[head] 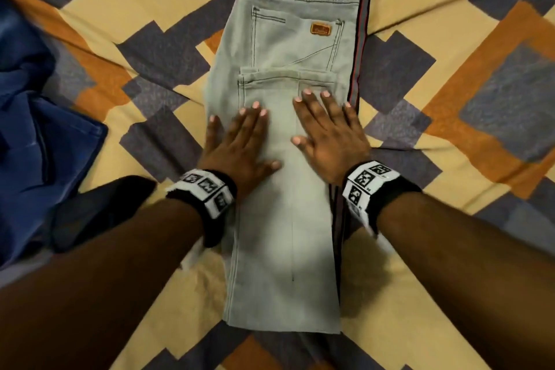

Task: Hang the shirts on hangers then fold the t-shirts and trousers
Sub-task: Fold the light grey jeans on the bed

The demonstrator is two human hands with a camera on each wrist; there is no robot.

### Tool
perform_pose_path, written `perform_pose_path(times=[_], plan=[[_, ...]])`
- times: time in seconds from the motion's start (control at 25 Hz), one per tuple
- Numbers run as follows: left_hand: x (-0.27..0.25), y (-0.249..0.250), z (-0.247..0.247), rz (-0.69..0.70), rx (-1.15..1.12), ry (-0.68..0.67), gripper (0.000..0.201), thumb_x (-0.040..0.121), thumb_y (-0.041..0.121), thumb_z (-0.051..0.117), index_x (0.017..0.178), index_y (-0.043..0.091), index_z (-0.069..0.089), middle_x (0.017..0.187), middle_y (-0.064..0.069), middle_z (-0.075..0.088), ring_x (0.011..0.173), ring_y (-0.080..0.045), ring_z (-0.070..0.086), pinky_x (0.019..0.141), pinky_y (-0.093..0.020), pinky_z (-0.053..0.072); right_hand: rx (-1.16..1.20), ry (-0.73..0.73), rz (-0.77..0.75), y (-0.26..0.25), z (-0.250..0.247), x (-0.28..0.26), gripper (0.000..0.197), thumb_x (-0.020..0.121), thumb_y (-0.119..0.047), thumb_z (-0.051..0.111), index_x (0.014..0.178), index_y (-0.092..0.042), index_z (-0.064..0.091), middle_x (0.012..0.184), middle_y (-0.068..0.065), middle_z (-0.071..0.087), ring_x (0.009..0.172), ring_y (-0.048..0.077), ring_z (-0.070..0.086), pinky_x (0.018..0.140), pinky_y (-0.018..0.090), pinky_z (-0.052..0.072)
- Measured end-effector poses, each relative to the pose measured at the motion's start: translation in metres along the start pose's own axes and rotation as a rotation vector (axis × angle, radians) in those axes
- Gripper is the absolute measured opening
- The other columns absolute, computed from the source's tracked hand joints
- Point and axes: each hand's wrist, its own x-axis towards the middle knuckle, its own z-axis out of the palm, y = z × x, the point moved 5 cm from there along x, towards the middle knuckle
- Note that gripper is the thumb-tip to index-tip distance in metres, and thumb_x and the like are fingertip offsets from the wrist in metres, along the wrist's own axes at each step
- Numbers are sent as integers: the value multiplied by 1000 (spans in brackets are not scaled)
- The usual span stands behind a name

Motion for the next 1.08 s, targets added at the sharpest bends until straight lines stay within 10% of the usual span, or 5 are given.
perform_pose_path(times=[0.12, 0.44, 0.64, 0.8, 1.08], plan=[[-16, -58, 3, -36, 102, 15, 90, 77, 85, 4, 140, 33, -33, 150, 10, -34, 144, -15, -17, 105, -55, -25, -33, -3, 194, 25, 9, -7, 70, 96, -58, 24, 154, -25, 7, 162, -3, 0, 149, 26, 0, 109, 56, -19], [-80, 0, 46, -9, -18, 31, 95, 79, 83, 8, 144, 22, -27, 152, 1, -32, 143, -21, -20, 106, -58, -22, -18, -12, 351, 5, 14, -66, 75, 95, -58, 32, 154, -17, 12, 162, 4, 7, 148, 32, 8, 109, 66, -3], [-181, 62, 100, 302, -12, -33, 93, 84, 78, 20, 149, 12, 13, 156, -7, 14, 144, -26, 19, 110, -66, 7, -11, -215, 55, -66, 45, -190, 76, 92, -57, 40, 153, -18, 16, 160, 4, 15, 146, 28, 19, 110, 66, 13], [-208, 25, 113, 11, -69, -100, 95, 82, 81, 23, 152, 22, -1, 159, -2, -5, 144, -28, 4, 110, -60, -2, 45, -271, 494, -11, 33, -231, 89, 86, -73, 28, 153, -17, 11, 161, 8, 11, 146, 32, 13, 110, 64, 12], [-266, 45, 116, -823, -1097, -54, 55, 80, 31, 73, 128, 29, 46, 123, -1, 53, 105, -19, 57, 81, -28, 48, 1067, -201, 802, -67, 35, -294, 41, 84, -24, 72, 122, -20, 59, 109, -3, 64, 96, 10, 60, 74, 14, 48]])
